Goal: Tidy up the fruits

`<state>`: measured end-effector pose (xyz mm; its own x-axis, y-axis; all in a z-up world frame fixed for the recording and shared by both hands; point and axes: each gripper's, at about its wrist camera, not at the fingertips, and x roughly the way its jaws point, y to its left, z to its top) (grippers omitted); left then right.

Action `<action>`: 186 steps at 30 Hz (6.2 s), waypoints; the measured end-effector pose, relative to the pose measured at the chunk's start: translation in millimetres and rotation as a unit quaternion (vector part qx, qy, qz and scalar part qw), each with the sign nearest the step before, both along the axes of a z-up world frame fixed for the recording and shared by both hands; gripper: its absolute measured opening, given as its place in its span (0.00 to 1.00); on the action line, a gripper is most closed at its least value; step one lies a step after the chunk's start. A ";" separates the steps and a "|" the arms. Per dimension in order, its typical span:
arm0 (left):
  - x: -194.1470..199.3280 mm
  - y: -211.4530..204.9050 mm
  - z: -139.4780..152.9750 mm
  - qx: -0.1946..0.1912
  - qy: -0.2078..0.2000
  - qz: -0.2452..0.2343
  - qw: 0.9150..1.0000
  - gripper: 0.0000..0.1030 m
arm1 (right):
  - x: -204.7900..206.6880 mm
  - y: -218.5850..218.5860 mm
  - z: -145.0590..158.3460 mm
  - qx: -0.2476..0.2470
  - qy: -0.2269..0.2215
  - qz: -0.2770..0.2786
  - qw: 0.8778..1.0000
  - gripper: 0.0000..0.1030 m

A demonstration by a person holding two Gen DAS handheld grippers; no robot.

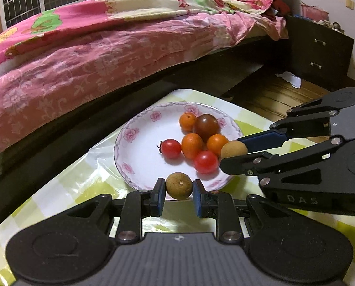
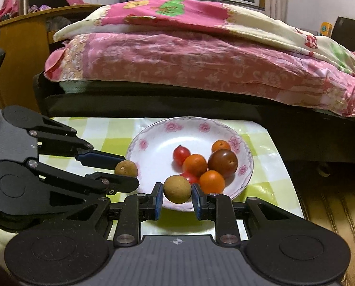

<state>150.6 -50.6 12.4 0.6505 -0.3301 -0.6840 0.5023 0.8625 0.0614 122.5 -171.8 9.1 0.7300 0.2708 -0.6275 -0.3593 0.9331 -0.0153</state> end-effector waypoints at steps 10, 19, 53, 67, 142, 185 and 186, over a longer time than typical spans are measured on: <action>10.2 0.0 -12.2 0.000 0.011 0.013 1.000 0.32 | 12.2 0.6 -11.9 -0.002 0.017 -0.006 1.000 0.21; 13.3 -2.4 -15.4 0.003 0.009 0.018 1.000 0.32 | 20.3 -3.0 -14.0 0.006 0.023 -0.017 1.000 0.22; 12.0 7.8 -3.4 -0.020 0.020 0.051 0.998 0.48 | 12.1 -13.5 -2.5 0.031 0.005 -0.047 0.998 0.27; 0.9 10.2 3.8 -0.009 0.013 0.091 0.996 0.75 | 3.3 -14.0 2.4 0.039 0.019 -0.077 0.996 0.33; -116.1 24.4 22.2 -0.028 0.014 0.216 0.976 1.00 | -115.7 -17.2 21.7 0.060 0.012 -0.146 0.987 0.45; -161.8 23.7 25.6 -0.011 0.007 0.220 0.975 1.00 | -151.9 -4.1 19.7 0.064 0.022 -0.134 0.989 0.46; -162.1 23.4 25.5 -0.010 0.007 0.220 0.975 1.00 | -152.7 -3.8 19.4 0.064 0.023 -0.134 0.989 0.46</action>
